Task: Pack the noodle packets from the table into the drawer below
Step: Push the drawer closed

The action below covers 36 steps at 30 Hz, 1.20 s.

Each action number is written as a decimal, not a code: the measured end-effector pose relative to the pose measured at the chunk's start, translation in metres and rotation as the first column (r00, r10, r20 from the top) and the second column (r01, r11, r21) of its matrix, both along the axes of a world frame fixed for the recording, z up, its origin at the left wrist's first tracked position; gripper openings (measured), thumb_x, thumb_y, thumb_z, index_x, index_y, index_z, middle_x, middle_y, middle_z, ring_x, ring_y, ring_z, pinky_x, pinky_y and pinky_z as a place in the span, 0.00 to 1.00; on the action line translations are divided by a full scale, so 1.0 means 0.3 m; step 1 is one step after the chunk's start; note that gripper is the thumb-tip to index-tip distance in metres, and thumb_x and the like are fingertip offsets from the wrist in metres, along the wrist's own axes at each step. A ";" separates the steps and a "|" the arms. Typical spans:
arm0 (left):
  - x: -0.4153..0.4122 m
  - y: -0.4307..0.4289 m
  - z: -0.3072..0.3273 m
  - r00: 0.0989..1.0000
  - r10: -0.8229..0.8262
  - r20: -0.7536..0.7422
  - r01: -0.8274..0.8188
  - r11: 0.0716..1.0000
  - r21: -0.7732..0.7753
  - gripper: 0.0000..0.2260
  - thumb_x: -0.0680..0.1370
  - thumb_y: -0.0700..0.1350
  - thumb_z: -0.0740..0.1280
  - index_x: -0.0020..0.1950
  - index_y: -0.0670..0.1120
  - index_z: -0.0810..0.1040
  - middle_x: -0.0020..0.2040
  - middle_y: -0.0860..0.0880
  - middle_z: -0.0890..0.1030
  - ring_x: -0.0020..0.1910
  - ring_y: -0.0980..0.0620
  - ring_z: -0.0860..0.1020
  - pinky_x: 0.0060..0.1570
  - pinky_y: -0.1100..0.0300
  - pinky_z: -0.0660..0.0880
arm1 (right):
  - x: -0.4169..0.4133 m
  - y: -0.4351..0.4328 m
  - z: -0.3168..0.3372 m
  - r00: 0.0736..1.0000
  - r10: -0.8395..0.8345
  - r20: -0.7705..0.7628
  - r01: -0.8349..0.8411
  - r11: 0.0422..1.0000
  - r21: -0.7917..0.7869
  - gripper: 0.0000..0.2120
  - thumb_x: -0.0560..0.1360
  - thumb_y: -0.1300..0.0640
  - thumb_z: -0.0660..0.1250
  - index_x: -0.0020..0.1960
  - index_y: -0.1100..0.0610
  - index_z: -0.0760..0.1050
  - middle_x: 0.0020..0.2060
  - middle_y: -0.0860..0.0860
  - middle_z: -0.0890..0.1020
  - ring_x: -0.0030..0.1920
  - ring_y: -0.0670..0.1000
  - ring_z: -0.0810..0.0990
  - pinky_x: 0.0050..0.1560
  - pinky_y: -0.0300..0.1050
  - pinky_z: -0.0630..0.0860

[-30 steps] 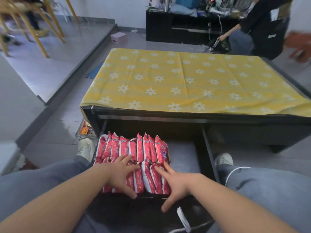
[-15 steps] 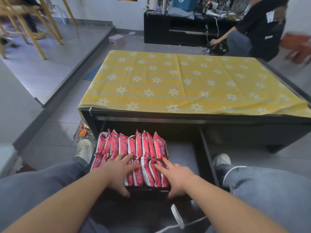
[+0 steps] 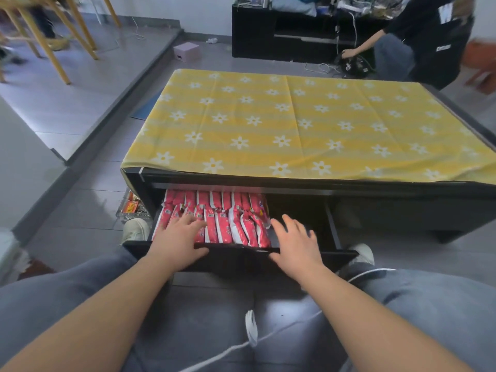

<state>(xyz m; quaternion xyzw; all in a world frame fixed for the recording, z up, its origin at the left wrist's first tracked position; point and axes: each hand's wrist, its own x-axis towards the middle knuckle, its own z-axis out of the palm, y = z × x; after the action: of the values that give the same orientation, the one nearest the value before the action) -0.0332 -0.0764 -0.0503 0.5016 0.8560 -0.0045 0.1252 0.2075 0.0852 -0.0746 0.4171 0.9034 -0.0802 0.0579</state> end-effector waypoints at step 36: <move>-0.170 0.299 -0.068 -0.427 -0.348 0.835 -0.904 0.190 -0.383 0.37 0.81 0.61 0.65 0.85 0.61 0.48 0.83 0.35 0.53 0.63 0.26 0.77 0.57 0.32 0.79 | -0.100 0.362 -0.032 -0.161 -0.983 0.084 -0.432 -0.006 -0.902 0.45 0.79 0.35 0.67 0.85 0.45 0.45 0.85 0.56 0.51 0.81 0.66 0.63 0.48 0.72 0.82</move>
<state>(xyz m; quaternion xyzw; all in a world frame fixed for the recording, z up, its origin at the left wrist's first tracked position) -0.0841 0.0133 -0.0706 -0.1821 0.4025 0.7897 0.4257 0.1776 0.1939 -0.0842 0.4399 0.1004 -0.8215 -0.3487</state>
